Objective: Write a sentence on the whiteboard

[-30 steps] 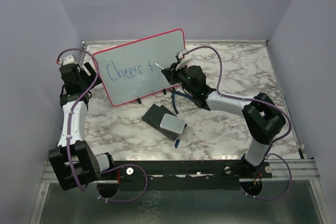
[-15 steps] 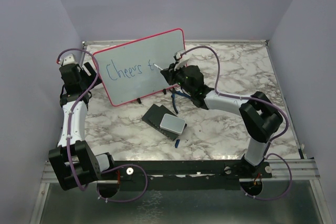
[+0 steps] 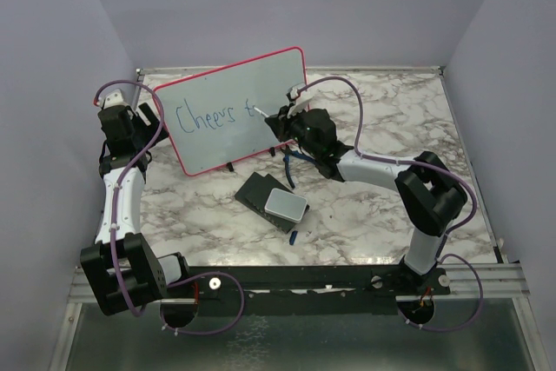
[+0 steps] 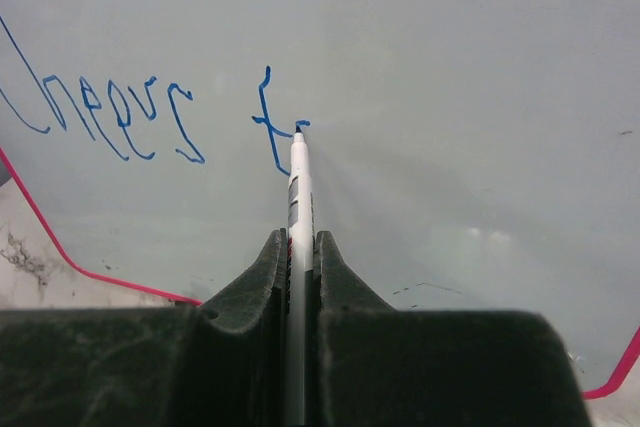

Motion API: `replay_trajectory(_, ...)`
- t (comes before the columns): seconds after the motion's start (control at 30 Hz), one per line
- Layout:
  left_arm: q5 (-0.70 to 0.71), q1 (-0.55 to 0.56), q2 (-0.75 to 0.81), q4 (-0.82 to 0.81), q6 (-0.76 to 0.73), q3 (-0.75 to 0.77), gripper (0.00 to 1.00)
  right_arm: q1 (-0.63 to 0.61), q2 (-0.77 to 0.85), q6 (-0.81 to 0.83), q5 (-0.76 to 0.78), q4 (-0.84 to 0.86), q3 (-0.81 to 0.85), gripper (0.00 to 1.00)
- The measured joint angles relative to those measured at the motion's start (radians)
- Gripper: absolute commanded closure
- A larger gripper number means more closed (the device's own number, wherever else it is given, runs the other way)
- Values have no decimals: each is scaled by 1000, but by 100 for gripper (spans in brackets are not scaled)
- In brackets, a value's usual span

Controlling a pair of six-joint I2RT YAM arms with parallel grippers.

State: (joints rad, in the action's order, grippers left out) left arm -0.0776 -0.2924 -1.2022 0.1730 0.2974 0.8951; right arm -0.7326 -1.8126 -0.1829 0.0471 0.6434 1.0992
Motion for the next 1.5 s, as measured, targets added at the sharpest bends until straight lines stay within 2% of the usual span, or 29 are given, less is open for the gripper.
replay_trajectory(1.5, 0, 0, 5, 0, 0, 0, 20, 0, 9, 3, 60, -1, -20, 99)
